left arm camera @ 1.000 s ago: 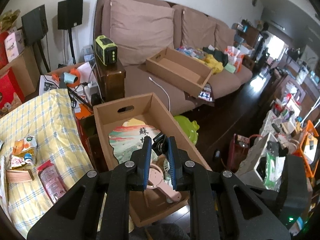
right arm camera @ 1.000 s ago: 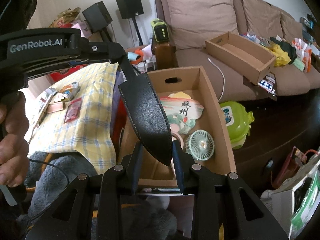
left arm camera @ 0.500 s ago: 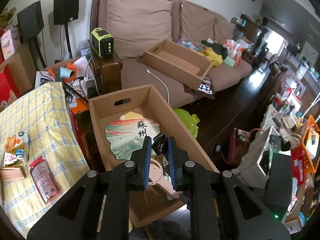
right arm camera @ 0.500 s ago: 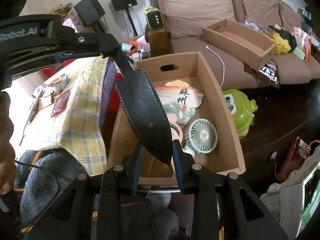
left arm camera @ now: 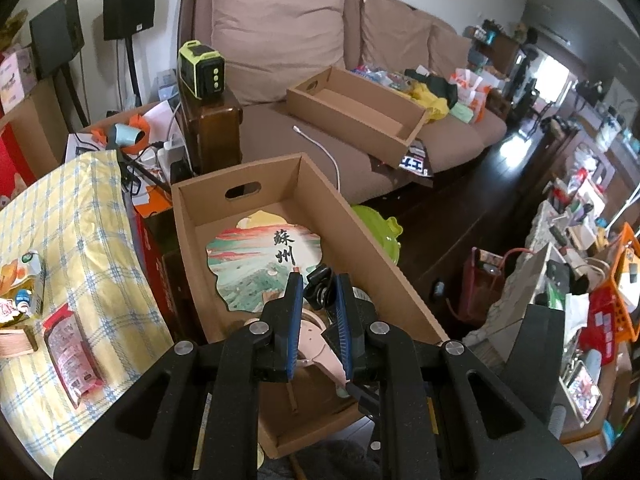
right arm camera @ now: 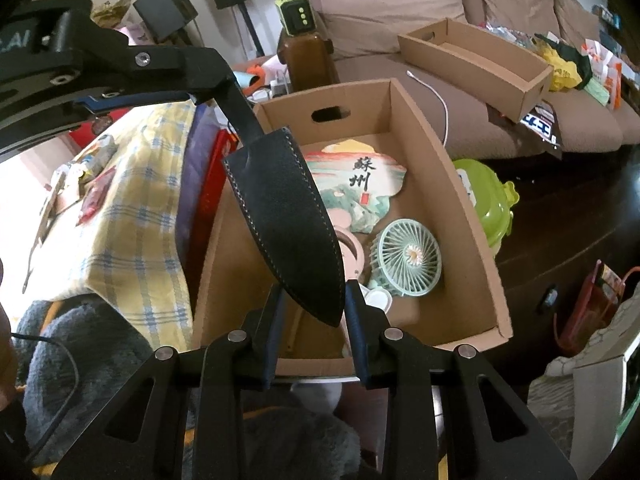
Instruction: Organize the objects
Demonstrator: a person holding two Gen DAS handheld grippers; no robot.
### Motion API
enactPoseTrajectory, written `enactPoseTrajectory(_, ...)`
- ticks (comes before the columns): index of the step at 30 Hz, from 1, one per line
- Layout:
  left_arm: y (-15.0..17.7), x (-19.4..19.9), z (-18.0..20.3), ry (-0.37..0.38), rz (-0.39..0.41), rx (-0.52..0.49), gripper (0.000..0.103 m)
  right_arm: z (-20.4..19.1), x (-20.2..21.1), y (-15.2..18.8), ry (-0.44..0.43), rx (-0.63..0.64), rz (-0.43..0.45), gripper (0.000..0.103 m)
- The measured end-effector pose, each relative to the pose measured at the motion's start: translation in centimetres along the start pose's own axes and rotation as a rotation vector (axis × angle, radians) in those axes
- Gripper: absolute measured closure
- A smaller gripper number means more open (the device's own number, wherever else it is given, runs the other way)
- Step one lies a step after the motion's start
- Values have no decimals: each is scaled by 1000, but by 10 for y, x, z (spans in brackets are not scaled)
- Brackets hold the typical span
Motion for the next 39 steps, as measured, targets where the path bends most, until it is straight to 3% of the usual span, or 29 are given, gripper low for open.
enactPoseTrajectory(39, 31, -56, -14, -30, -84, -4, 88, 21, -43, 24, 27, 22, -122, 74)
Point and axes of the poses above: each gripper's, at about its wrist camera, not at the fingertips, and x roughly against the way its jaws point, z to its right, y to its underside, the point moved 10 cm from there along -x, roughly the way its jaws point, and after that the axes turned 6 degrees about z, right-handed, at the moved point
